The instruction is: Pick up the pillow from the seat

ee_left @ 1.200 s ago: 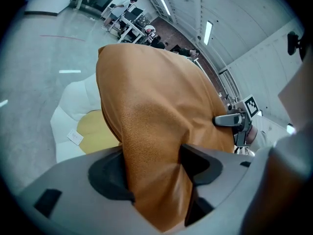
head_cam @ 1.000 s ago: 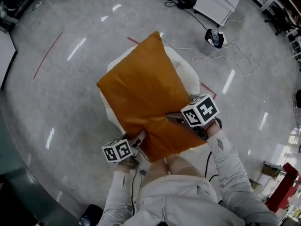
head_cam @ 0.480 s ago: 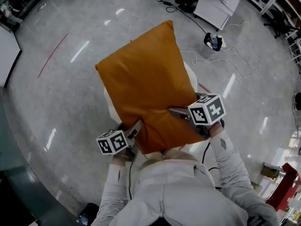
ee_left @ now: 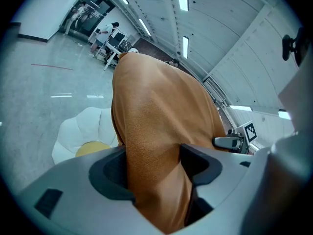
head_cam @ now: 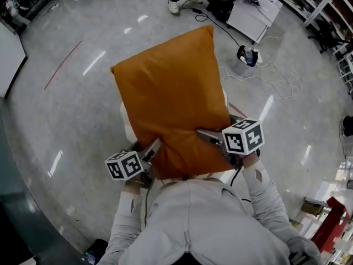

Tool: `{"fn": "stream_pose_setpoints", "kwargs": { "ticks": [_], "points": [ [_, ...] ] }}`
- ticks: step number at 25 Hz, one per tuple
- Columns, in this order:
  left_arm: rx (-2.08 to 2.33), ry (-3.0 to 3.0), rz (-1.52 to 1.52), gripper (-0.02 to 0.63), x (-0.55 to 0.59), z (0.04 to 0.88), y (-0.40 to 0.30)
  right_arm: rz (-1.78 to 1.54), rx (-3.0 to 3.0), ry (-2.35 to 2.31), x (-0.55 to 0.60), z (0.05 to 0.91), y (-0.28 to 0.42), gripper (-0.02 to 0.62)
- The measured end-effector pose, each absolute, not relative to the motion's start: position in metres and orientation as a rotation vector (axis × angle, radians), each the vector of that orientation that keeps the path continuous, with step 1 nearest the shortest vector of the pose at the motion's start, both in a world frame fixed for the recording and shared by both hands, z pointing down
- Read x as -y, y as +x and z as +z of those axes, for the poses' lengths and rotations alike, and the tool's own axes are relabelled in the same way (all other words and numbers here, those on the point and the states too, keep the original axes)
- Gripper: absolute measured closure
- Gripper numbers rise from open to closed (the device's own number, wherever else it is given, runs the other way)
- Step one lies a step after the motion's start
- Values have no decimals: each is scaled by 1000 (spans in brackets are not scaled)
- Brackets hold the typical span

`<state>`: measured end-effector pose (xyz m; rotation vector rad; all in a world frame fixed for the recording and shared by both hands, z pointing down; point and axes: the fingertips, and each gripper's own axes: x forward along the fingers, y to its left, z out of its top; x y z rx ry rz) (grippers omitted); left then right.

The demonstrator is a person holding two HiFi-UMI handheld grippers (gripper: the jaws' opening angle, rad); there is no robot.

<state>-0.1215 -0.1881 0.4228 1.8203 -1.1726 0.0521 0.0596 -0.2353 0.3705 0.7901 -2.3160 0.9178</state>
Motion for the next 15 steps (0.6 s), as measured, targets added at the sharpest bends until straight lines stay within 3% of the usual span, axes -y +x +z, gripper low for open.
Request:
{"fn": "stream_pose_setpoints", "kwargs": {
  "ticks": [15],
  "points": [
    [1202, 1849, 23, 305, 184, 406, -121, 902, 2364, 806, 227, 358, 64, 201]
  ]
}}
